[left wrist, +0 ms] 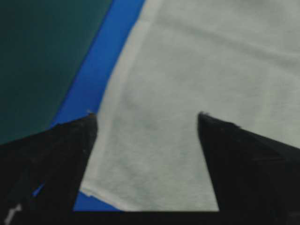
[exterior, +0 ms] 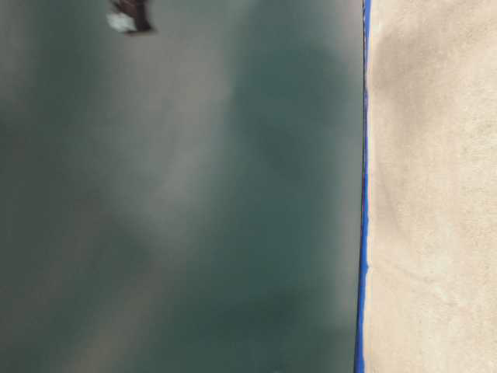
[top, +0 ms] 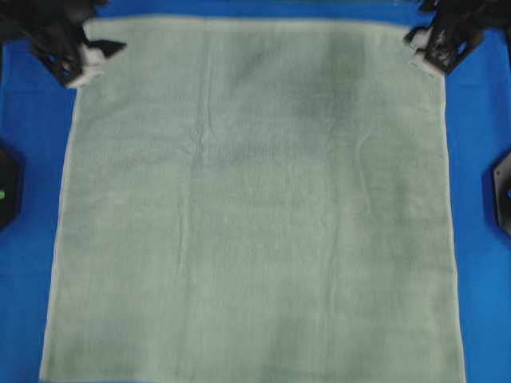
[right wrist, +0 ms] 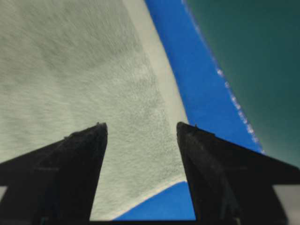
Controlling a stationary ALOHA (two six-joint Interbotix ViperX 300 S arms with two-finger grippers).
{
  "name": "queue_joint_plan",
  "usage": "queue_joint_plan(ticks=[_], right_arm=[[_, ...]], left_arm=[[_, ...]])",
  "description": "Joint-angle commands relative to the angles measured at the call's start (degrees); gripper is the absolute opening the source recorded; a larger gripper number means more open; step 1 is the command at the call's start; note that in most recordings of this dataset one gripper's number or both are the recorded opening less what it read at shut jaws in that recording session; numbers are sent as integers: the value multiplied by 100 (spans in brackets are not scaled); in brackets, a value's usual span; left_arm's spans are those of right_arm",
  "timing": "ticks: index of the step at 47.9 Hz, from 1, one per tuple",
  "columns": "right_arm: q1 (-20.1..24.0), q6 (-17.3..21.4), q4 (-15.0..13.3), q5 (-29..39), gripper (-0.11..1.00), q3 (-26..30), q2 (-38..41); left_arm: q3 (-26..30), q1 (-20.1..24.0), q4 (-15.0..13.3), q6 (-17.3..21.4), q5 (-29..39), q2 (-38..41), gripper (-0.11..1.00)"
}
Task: Fold a bath towel.
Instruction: 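Move both grippers to the far corners of the green towel, then grasp the far towel corners with both grippers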
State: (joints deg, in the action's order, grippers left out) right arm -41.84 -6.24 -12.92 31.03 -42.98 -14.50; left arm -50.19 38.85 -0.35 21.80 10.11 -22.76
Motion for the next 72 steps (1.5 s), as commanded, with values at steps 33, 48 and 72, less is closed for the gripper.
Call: queue_joint_plan(ticks=[33, 48, 72], right_arm=[[-1002, -255, 0, -1740, 54, -26, 2101], [-967, -202, 62, -1459, 7, -26, 1951], [-817, 475, 97, -721, 7, -70, -536]], left_arm=[[861, 738, 18, 325, -615, 2918, 69], [835, 721, 18, 378, -158, 2716, 3], [1266, 483, -9, 299, 1468, 413, 3]])
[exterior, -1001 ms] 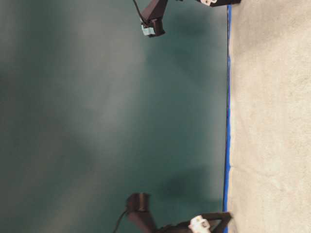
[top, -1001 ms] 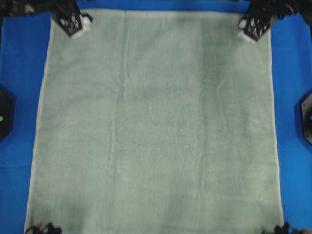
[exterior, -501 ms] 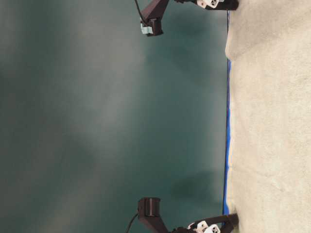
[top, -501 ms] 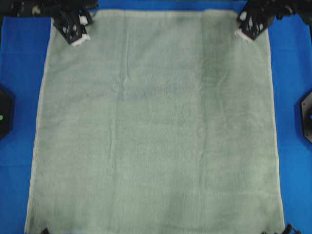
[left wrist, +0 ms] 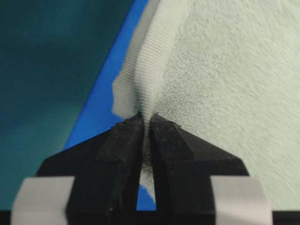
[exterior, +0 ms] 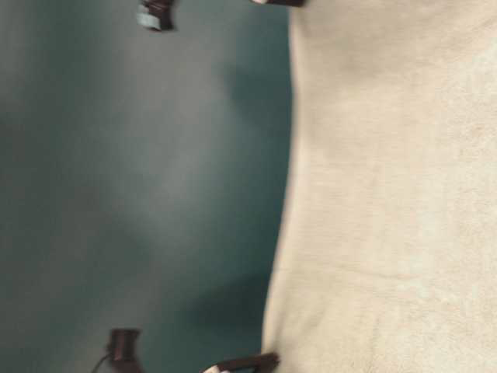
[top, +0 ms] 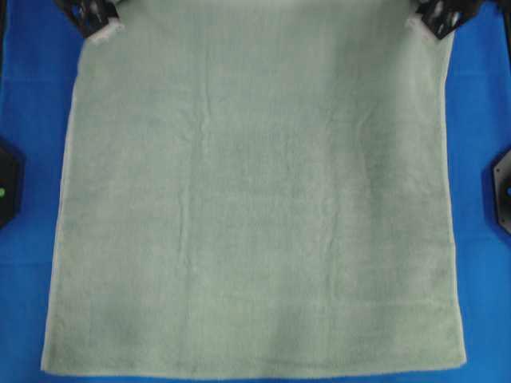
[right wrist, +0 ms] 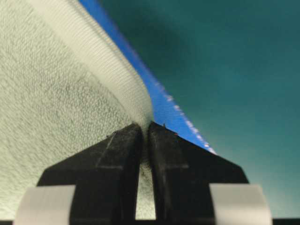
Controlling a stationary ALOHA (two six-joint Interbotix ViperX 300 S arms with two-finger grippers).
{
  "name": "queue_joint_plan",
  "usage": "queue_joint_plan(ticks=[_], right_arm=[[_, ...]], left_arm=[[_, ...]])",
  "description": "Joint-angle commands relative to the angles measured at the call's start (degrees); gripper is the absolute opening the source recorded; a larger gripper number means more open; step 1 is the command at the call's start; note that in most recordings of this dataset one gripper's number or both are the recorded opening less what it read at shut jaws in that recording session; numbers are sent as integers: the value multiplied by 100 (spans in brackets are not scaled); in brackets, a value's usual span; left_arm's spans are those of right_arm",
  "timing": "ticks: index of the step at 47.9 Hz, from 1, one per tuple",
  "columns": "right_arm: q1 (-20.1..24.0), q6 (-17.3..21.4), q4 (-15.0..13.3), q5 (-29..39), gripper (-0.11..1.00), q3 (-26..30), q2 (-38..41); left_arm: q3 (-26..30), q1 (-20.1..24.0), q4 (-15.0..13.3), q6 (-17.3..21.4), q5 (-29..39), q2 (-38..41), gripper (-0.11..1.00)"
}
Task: Fold a bath towel.
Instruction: 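Grasp the far towel corners with both grippers, then pull the far edge toward the near edge with both grippers, folding in half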
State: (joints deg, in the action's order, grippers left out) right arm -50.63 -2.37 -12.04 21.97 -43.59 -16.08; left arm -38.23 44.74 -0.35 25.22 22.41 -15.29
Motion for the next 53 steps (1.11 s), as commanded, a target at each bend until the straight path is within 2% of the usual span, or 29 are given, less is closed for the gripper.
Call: queue_joint_plan(ticks=[1, 4, 8, 10, 17, 19, 23, 30, 31, 38, 41, 46, 53], right_arm=[[114, 123, 0, 246, 7, -53, -457], [308, 220, 26, 422, 7, -193, -668], [782, 413, 158, 624, 7, -448, -993], [1063, 527, 272, 729, 7, -580, -1151], [2408, 1151, 844, 1125, 7, -1002, -1934], [2830, 1354, 993, 1213, 7, -1072, -2171], [3788, 1837, 1283, 1336, 7, -1178, -2628], [5300, 2654, 1371, 1345, 7, -1283, -2821], [5572, 2821, 1371, 1336, 7, -1301, -2777], [6688, 3656, 1371, 1160, 7, -1310, -2312], [7102, 3981, 1362, 1011, 7, -1266, -2039], [7778, 4447, 1362, 729, 7, -1160, -1547], [8402, 4834, 1362, 422, 7, -967, -984]], left_arm=[[44, -149, -9, -70, 290, -404, 3], [-88, -290, -9, -255, 448, -624, 3], [-316, -492, -18, -686, 606, -870, 3], [-466, -668, -79, -712, 703, -993, 3], [-993, -1811, -272, -976, 1213, -1696, 3], [-1116, -2188, -272, -1239, 1274, -1907, 3], [-1354, -3023, -264, -2092, 1362, -2347, 3], [-1679, -4395, -229, -3542, 1336, -2707, 3], [-1740, -4702, -211, -3858, 1301, -2698, 3], [-1837, -6319, -114, -5212, 747, -2329, 3], [-1775, -6864, -18, -5616, 404, -2065, 3], [-1591, -7471, 9, -5994, 9, -1459, 3], [-993, -8068, 9, -6126, -167, -378, 3]])
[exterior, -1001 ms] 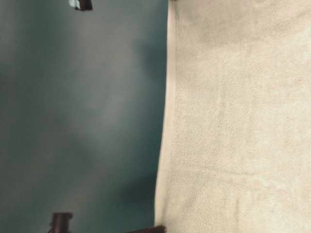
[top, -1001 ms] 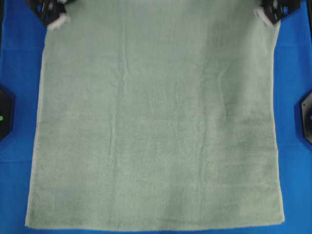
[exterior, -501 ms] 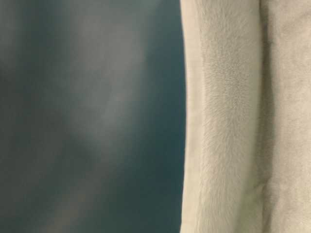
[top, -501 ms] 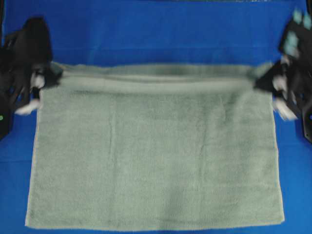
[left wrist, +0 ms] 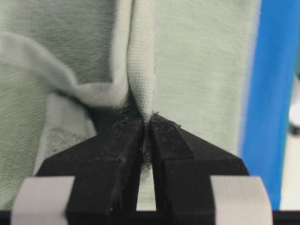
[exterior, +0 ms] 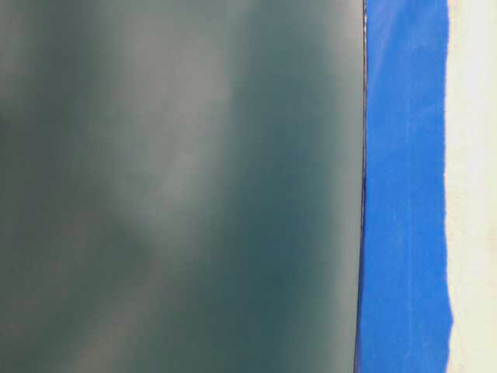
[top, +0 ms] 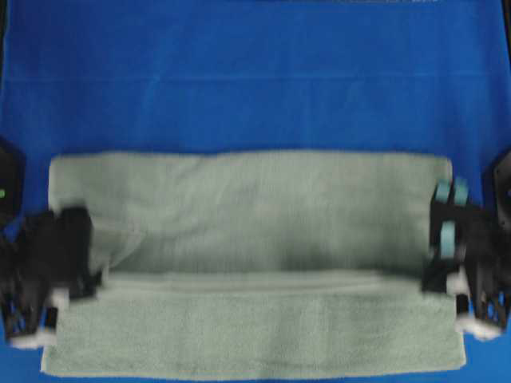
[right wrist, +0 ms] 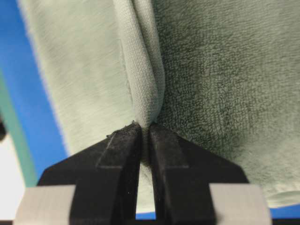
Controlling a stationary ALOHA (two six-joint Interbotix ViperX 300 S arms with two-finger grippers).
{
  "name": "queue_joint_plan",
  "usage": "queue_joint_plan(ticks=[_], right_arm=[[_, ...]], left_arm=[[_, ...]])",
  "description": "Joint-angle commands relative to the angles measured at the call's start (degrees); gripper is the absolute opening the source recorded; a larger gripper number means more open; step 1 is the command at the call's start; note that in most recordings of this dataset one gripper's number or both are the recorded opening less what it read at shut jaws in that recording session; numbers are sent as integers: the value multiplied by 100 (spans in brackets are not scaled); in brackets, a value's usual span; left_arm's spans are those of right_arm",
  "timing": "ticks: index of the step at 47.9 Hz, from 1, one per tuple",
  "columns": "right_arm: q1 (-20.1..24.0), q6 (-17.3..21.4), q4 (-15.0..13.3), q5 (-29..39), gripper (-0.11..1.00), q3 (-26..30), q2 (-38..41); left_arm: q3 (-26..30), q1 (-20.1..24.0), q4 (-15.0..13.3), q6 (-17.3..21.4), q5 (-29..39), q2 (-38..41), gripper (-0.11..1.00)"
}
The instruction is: Fold a bath towel.
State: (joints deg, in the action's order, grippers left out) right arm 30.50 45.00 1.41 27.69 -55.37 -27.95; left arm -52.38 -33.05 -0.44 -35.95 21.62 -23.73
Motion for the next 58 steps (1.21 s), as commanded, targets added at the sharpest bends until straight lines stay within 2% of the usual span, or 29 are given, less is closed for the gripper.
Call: queue_joint_plan(ticks=[1, 10, 19, 28, 40, 42, 45, 51, 54, 56, 58], right_arm=[[369, 149, 18, -193, 7, 237, 281], [1028, 615, 18, -686, 7, 483, 976], [1415, 1020, 18, -905, 7, 686, 1626], [1450, 1160, 9, -914, 7, 817, 2065], [1362, 1178, 9, -905, 8, 800, 2127], [1336, 1178, 9, -896, 8, 826, 2145], [1318, 1187, 26, -853, 11, 861, 2162], [1318, 1195, -9, -536, 49, 1020, 2109], [1310, 1195, -79, -211, 63, 1116, 2013], [1318, 1195, -185, 79, 67, 1222, 1872], [1301, 1195, -299, 316, 64, 1301, 1740]], left_arm=[[519, -360, 18, -9, -88, 606, 3], [1248, -861, 9, -62, -79, 1582, 3], [1556, -1081, 9, -396, -114, 2118, 3], [1617, -1116, 26, -457, -132, 2452, 3], [1573, -879, 44, -483, -149, 2566, 3], [1608, -853, 44, -475, -176, 2575, 6], [1652, -853, 44, -475, -211, 2575, 22], [1828, -835, 44, -422, -158, 2540, 62], [1925, -756, 44, -334, -44, 2461, 77], [1978, -694, 44, -308, 114, 2382, 85], [2021, -624, 44, -246, 316, 2268, 88]])
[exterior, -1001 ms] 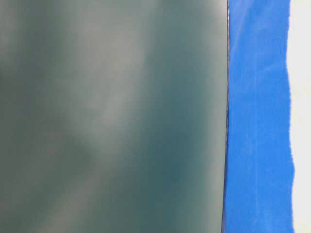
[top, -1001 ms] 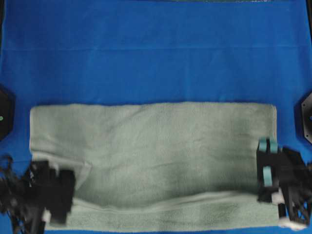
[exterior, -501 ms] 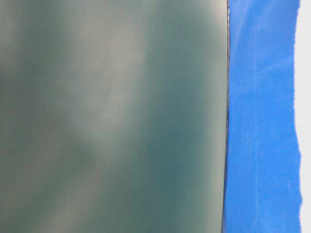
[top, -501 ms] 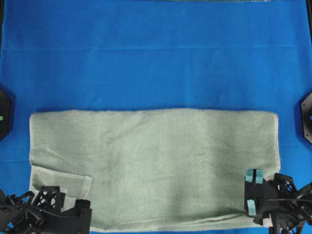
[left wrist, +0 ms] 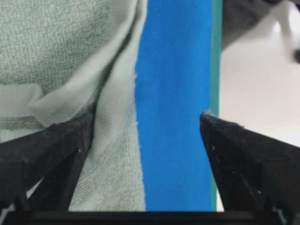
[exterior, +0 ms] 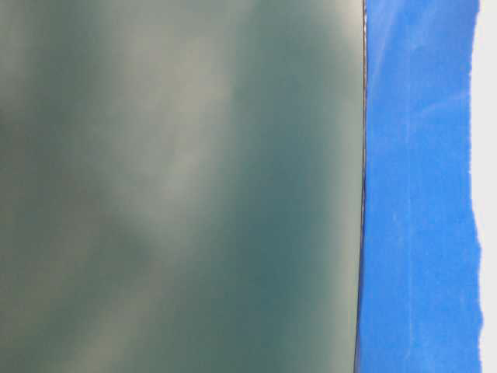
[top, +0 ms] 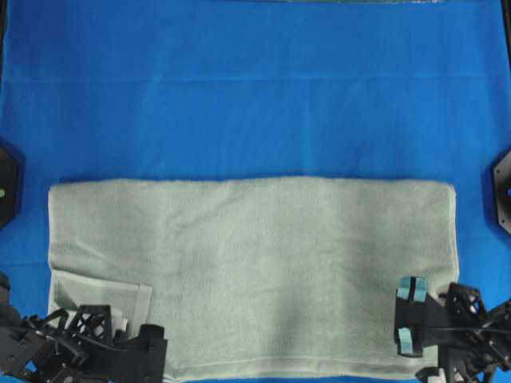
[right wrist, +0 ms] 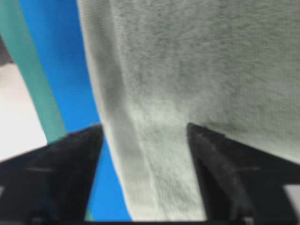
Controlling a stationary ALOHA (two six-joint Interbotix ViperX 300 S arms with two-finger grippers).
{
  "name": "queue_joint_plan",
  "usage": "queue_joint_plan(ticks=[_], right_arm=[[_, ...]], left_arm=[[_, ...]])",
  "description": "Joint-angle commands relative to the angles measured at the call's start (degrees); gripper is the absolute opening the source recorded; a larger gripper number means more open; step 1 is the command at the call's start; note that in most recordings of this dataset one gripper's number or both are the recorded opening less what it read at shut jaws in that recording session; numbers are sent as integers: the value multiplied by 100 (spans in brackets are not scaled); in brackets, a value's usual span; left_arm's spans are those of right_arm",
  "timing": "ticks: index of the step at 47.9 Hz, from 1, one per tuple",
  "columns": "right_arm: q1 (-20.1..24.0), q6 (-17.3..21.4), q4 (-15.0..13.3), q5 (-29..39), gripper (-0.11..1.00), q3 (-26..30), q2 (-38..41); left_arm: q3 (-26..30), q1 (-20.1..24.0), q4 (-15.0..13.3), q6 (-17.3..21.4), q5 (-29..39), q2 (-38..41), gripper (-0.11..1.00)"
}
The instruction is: Fold a bath towel.
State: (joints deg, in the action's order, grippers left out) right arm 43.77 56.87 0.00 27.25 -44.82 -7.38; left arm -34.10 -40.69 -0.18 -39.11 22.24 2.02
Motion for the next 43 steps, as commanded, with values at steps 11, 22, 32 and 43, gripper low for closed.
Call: queue_joint_plan(ticks=[11, 22, 32, 43], right_arm=[[-747, 18, -1292, 1951, 62, 308, -1187], [-2188, -308, -1898, 2742, 62, -281, -2021], [-2900, -905, -1881, 2215, 62, -791, -2224], [-3612, -949, -1969, 976, 62, -1556, -1573]], left_arm=[[237, 844, 114, 1151, 1503, -1230, 86], [-536, 2136, 141, 2101, 1758, -2180, 86], [-1283, 3041, 158, 2276, 1380, -2654, 86], [-2065, 3428, 413, 2285, 352, -2206, 86]])
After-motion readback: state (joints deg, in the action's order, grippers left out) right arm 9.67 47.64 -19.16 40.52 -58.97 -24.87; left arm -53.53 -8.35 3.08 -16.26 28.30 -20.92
